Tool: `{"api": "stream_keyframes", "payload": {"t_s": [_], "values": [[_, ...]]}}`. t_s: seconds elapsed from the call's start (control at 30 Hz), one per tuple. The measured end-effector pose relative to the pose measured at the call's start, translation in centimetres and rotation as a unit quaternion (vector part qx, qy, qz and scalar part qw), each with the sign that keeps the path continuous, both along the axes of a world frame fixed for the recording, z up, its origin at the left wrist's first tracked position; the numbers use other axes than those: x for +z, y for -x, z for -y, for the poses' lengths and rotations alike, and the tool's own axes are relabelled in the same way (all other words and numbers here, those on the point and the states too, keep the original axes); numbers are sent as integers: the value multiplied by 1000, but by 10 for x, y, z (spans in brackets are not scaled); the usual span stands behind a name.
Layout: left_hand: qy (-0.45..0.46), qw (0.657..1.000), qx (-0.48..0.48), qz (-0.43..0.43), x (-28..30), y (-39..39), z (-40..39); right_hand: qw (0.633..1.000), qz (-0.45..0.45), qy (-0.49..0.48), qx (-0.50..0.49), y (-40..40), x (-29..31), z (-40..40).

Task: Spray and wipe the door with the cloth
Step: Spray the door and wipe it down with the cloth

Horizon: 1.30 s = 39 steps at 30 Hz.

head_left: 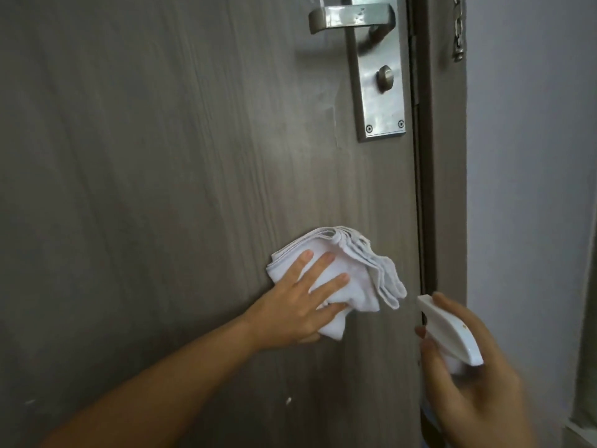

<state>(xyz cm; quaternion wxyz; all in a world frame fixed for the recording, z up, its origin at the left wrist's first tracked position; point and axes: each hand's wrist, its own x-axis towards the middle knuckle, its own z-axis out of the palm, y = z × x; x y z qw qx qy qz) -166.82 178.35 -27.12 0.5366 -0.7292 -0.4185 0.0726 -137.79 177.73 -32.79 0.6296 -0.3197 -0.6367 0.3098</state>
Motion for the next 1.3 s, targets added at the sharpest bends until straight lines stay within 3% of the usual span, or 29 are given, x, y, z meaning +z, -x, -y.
{"api": "stream_keyframes", "payload": {"t_s": [0.23, 0.4, 0.5, 0.6, 0.77, 0.9, 1.0, 1.13, 1.3], "values": [[-73, 996, 42, -10, -11, 84, 115, 998, 32, 1, 46, 28, -6, 24], [-101, 989, 89, 67, -23, 137, 204, 996, 38, -17, 81, 65, -10, 57], [-134, 976, 148, 87, -29, 170, 264, 990, -18, -30, 135, 99, -10, 88], [-182, 945, 220, 161, -36, 202, 320, 985, 19, -68, 159, 141, -16, 117], [-290, 874, 256, 295, -55, 226, 373, 944, 91, -71, 310, 214, -36, 170], [-361, 785, 242, 441, -50, 217, 387, 923, 68, -87, 370, 263, -50, 206], [-366, 727, 255, 521, -38, 213, 395, 917, 69, -98, 381, 288, -55, 223], [-337, 689, 218, 603, -26, 218, 417, 907, 81, -111, 398, 312, -59, 244], [-289, 687, 194, 637, -14, 219, 430, 887, 95, -106, 440, 333, -61, 271]]}}
